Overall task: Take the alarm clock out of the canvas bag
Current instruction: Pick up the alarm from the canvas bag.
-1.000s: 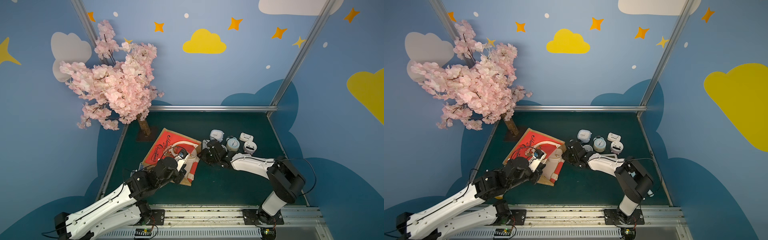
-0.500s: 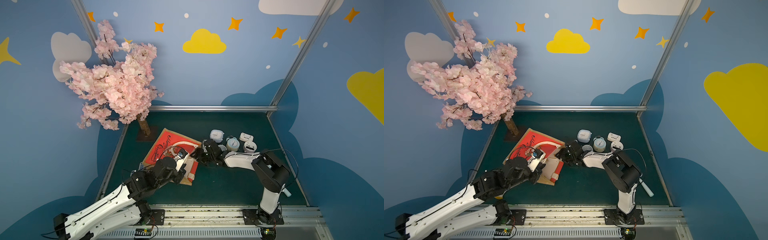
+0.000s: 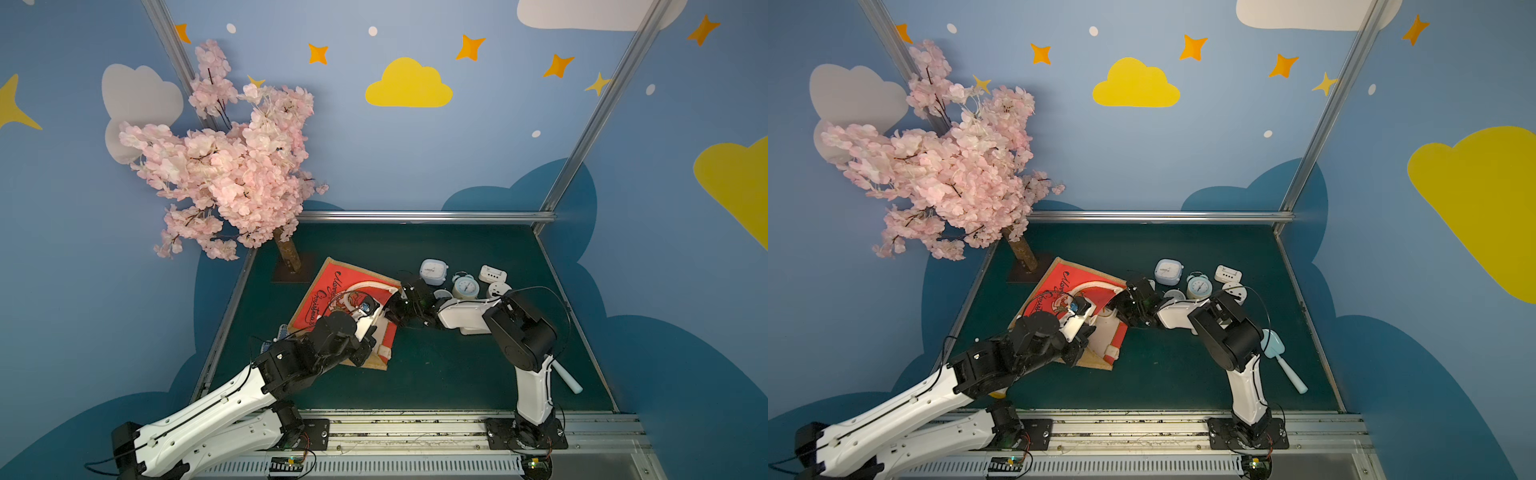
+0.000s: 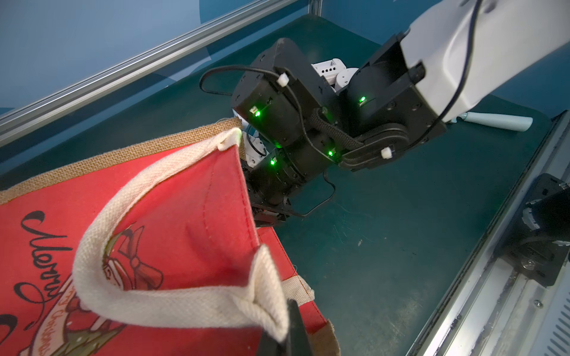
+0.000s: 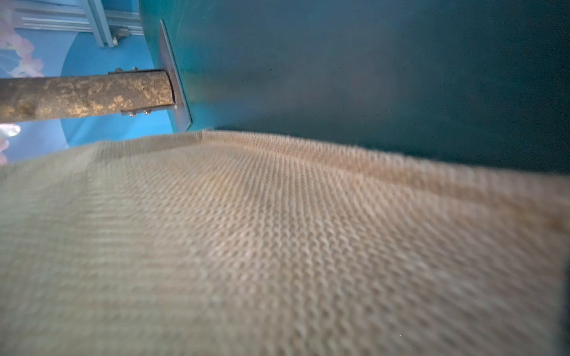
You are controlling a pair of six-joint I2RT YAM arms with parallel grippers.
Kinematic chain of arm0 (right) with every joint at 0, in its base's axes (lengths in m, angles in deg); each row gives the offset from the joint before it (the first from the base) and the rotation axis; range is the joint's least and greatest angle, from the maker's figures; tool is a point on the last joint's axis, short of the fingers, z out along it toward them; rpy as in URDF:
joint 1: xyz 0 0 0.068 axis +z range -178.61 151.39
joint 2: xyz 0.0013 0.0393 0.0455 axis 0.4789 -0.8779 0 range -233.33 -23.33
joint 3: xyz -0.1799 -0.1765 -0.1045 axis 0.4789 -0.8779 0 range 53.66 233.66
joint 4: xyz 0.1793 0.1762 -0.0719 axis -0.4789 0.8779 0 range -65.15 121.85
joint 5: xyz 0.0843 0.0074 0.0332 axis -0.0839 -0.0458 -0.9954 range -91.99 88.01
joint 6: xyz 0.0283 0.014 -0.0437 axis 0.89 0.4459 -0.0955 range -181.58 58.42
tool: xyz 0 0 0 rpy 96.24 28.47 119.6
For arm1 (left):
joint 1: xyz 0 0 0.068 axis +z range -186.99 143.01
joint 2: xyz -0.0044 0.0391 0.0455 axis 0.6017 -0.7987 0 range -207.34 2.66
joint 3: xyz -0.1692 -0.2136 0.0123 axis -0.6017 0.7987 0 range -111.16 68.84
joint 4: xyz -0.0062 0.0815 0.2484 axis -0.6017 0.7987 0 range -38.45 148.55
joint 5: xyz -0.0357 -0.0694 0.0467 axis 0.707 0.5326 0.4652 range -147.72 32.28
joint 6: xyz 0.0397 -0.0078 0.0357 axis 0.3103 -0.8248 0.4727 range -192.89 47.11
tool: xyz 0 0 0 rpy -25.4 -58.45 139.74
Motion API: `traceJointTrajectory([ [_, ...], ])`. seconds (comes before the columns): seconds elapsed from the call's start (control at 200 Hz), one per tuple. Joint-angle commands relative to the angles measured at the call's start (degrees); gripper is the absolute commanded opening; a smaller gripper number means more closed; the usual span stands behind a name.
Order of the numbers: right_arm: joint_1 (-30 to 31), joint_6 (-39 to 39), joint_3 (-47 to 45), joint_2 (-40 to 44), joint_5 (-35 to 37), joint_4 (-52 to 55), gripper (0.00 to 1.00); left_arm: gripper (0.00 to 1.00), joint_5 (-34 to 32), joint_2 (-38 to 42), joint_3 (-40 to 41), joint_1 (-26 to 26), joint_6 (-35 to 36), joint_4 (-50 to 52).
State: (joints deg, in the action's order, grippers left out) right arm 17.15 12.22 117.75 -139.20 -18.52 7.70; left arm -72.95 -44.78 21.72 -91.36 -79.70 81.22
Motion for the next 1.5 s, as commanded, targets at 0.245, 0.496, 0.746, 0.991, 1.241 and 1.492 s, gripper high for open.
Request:
traceJointTrajectory([
  [0.245, 1.58, 1.22, 3.72, -6.03, -0.55, 3.12, 0.57, 0.03, 1.69, 1.67, 1.02, 0.14, 0.66, -6.19],
  [0.496, 1.93, 3.37, 2.35, -7.51, -0.52, -0.13, 0.29, 0.03, 3.32, -0.13, 0.44, 0.14, 0.73, -8.68],
  [0.746, 1.48, 0.05, -7.34, 2.58, 4.57, 2.12, 0.09, 0.03, 0.01, 4.63, 2.08, 0.99, 0.9, -4.56],
  [0.991, 2.23, -2.51, -12.86, 11.81, 9.06, 6.58, 0.0, 0.03, 1.51, 8.05, 2.44, 2.67, 1.49, -0.97],
  [1.241, 2.8, -1.29, -18.34, 19.55, 11.11, 7.58, 0.0, 0.03, 1.53, 7.07, 1.68, 3.12, 1.89, -0.28],
  [1.492, 1.93, -4.58, -20.8, 30.55, 10.71, 10.07, 0.0, 0.03, -3.83, 4.29, 1.5, 4.56, 0.71, -1.0],
])
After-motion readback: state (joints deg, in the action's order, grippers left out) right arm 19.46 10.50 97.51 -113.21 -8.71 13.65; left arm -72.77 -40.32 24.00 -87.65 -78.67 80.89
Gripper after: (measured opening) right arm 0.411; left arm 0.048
